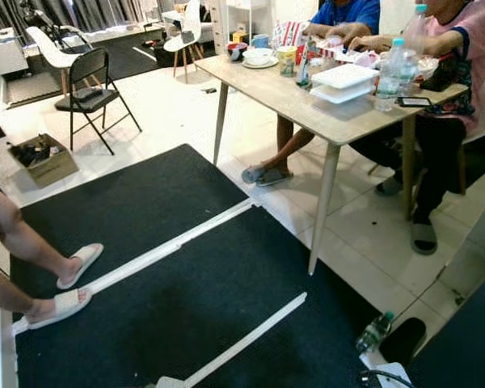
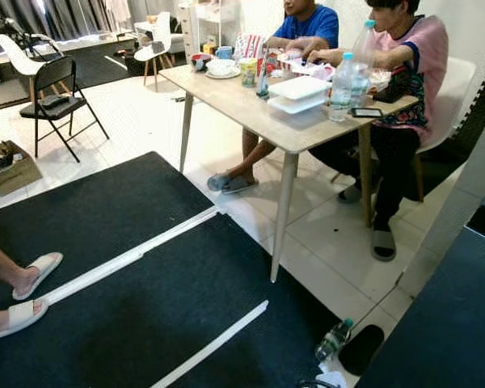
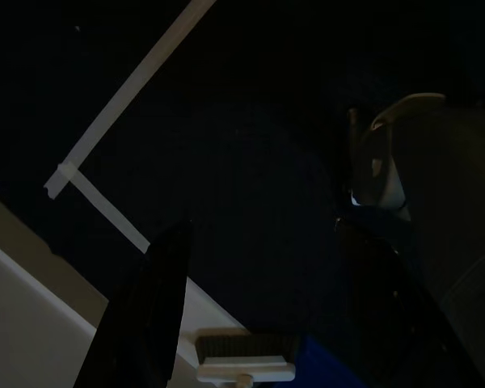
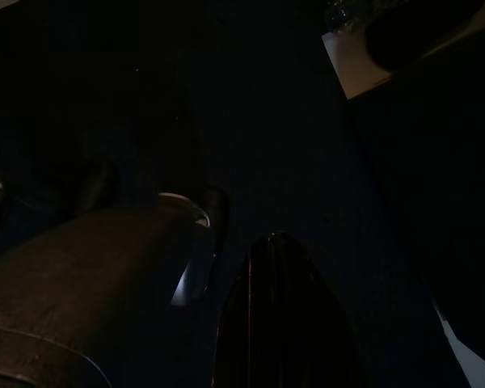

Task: Restocking fridge

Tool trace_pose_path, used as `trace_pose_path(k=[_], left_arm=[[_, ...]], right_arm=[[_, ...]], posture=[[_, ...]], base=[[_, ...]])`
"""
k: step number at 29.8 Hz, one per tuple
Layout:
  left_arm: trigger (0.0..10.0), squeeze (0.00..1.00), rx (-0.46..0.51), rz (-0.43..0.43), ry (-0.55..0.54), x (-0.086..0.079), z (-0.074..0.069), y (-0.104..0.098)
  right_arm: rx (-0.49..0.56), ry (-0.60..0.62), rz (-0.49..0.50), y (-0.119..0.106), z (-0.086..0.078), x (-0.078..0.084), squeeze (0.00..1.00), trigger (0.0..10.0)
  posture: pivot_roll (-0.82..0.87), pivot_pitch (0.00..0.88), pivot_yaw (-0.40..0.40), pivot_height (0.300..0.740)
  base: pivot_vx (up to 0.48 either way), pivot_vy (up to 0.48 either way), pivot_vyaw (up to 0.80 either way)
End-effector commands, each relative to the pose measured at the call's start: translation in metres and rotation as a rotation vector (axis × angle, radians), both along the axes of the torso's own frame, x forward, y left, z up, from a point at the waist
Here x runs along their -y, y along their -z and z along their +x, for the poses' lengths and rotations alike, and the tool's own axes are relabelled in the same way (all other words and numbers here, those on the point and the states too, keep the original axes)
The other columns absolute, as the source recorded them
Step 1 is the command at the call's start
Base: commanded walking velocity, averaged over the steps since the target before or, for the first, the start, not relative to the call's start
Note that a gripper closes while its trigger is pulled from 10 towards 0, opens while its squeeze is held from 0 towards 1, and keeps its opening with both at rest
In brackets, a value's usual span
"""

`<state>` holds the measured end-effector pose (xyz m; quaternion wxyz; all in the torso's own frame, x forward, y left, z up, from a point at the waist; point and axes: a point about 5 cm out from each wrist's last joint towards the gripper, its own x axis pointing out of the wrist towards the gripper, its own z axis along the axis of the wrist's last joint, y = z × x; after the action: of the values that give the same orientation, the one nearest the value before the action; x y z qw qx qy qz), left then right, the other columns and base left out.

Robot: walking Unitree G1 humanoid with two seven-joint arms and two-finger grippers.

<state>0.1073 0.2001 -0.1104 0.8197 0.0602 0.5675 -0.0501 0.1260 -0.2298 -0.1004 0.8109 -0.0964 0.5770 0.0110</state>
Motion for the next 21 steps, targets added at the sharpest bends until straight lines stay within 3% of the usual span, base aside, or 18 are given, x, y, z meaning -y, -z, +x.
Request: trace_pose_path(k=[1, 21], left_arm=[[10.0, 0.0, -0.004, 0.011, 0.018, -0.0022, 0.0009, -0.0005], [10.0, 0.0, -0.008, 0.009, 0.014, -0.0017, 0.0008, -0.0003]], right_arm=[[0.0, -0.007, 0.004, 0.0003, -0.0001, -0.0012, 0.0, 10.0], [-0.001, -0.011, 0.017, 0.0006, 0.0009, -0.0044, 0.0, 10.0]], posture=[[-0.02, 0.0, 0.062, 0.74], [-0.02, 0.0, 0.059, 0.74]], base=[[0.375, 0.0, 0.0], [0.368, 0.0, 0.0]])
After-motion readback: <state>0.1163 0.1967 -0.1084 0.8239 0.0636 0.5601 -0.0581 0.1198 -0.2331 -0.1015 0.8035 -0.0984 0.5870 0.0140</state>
